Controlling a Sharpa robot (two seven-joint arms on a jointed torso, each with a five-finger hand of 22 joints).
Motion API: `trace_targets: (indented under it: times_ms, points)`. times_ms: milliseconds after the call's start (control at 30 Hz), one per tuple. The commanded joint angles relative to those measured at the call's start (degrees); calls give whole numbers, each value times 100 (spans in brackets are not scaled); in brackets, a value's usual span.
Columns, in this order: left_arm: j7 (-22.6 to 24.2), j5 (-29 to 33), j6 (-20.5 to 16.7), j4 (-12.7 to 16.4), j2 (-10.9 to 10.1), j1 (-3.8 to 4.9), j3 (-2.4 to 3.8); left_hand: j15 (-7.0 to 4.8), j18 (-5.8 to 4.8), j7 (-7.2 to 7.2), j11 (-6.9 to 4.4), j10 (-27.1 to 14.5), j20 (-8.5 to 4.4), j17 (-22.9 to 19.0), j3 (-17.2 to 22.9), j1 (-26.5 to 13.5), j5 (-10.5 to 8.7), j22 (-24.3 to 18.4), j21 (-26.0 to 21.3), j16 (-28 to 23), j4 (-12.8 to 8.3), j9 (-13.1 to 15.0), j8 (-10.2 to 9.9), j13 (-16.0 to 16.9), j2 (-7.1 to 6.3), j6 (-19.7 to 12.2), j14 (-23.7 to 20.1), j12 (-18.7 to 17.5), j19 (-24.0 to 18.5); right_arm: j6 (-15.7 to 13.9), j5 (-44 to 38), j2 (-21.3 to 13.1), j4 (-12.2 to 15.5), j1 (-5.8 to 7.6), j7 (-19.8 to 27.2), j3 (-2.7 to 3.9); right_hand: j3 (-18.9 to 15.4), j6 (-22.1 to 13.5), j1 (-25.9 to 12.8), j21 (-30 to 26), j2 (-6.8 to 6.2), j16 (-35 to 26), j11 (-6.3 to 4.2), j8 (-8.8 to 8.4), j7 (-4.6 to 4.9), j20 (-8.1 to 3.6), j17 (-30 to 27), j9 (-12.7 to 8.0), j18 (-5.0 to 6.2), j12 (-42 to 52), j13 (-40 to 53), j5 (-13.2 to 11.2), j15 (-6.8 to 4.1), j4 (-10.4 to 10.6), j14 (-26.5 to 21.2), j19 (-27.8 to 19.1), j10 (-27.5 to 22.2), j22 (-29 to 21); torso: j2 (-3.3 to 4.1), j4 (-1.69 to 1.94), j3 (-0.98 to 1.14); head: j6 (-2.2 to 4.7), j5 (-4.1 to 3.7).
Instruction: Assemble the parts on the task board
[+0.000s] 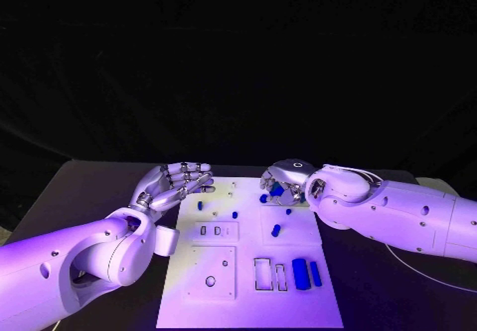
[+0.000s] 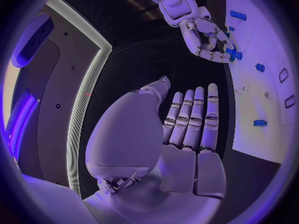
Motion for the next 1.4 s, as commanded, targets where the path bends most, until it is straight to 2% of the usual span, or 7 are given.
trace_targets:
  times_ms: [33,633,900,1067,1100,1133,1400]
  points:
    - [9,47,120,29,-6,18,6,11,69,261,14,34,41,-6,19,-61,27,-10,-18,-31,22,-10,-36,-8,3,20,-51,-45,-12,184,-213,22,-17,-9,-83,-3,13,-28,66,41,-9,67,22,-26,14,5,55,15,-115,-15,13,-12,9,24,72,56,2,48,34,5,-2,2,3]
    - [-6,110,119,48,-30,47,6,16,71,270,21,28,43,-5,21,-79,27,-12,-16,-43,30,-14,-44,-8,10,15,-62,-62,-5,141,-222,95,-65,-26,-79,-9,105,134,96,310,119,502,-46,75,-52,-11,454,138,-187,56,93,2,-34,63,112,206,228,479,109,20,-6,-11,-15]
    - [-12,137,112,42,-44,56,6,17,72,271,21,28,43,-4,22,-81,26,-12,-15,-44,31,-14,-44,-7,13,15,-62,-63,-4,57,-211,127,-47,-34,-69,-10,134,210,97,390,180,628,-83,133,-93,-18,571,198,-210,79,120,10,-65,83,126,259,317,611,119,-1,-1,-42,6]
    - [-26,147,121,38,-40,58,6,16,73,273,22,29,43,-3,23,-86,27,-12,-13,-44,34,-15,-45,-7,18,16,-60,-66,1,-118,-224,129,-49,-35,-137,-10,202,361,204,492,338,796,-156,265,-174,-52,731,327,-242,126,169,6,-130,31,147,334,477,782,128,0,-6,-44,-14]
    - [-28,147,123,37,-40,58,6,16,73,273,22,29,43,-3,23,-86,27,-12,-13,-44,34,-15,-45,-7,18,16,-60,-66,1,-150,-230,128,-53,-35,-155,-10,214,383,229,506,370,825,-170,292,-187,-62,757,356,-246,134,180,-31,-143,13,151,344,507,806,129,-1,-6,-43,-12]
    - [-30,148,124,36,-40,59,6,16,73,274,23,29,43,-2,23,-88,27,-12,-13,-44,35,-16,-46,-7,18,15,-59,-67,2,-185,-240,127,-58,-36,-177,-10,287,395,283,523,433,871,-186,329,-205,-82,794,414,-251,130,198,-372,-160,-25,154,353,534,835,129,0,-4,-38,-12]
    - [-46,168,130,29,-42,62,6,17,74,279,26,28,43,0,24,-97,27,-13,-10,-44,40,-18,-50,-7,23,12,-55,-74,9,-412,-344,128,-63,-36,-309,-9,372,462,314,570,509,956,-219,426,-241,-101,869,530,-267,137,237,-382,-182,-77,165,391,604,919,141,5,-10,-20,-6]
